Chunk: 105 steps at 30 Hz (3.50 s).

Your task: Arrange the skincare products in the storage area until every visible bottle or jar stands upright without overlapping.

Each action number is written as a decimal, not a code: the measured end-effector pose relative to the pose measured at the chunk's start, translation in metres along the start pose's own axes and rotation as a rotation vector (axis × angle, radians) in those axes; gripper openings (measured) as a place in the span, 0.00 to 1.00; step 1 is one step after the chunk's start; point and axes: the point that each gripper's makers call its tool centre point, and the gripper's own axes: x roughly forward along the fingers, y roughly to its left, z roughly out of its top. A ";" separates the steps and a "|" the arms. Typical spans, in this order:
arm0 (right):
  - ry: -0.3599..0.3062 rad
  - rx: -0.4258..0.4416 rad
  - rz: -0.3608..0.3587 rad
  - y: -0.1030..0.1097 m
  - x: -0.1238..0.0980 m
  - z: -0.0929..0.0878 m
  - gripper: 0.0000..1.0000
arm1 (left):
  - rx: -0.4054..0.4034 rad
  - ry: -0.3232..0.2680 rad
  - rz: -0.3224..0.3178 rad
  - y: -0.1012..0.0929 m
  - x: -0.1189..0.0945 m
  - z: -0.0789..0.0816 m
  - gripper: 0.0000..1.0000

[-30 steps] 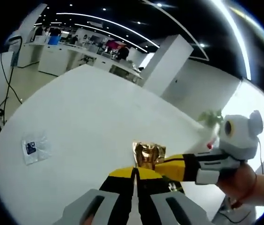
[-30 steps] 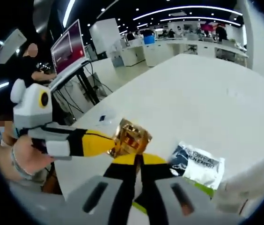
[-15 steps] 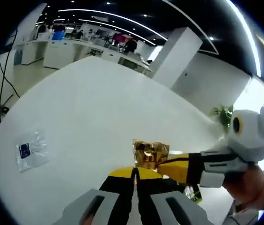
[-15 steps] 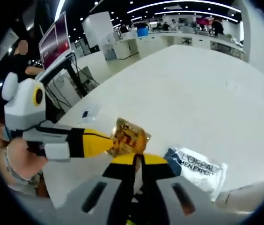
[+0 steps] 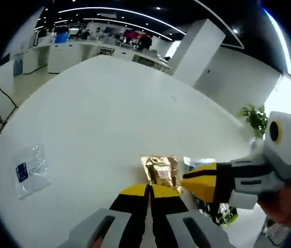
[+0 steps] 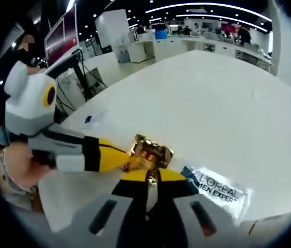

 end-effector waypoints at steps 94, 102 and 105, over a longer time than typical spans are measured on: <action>0.040 0.055 0.260 0.117 0.014 -0.025 0.17 | 0.084 -0.151 0.228 0.084 -0.087 -0.038 0.00; -0.001 0.115 0.281 0.121 0.005 -0.023 0.16 | 0.043 -0.169 0.231 0.082 -0.091 -0.044 0.01; -0.003 0.140 0.289 0.124 0.003 -0.023 0.16 | 0.030 -0.170 0.230 0.081 -0.092 -0.046 0.01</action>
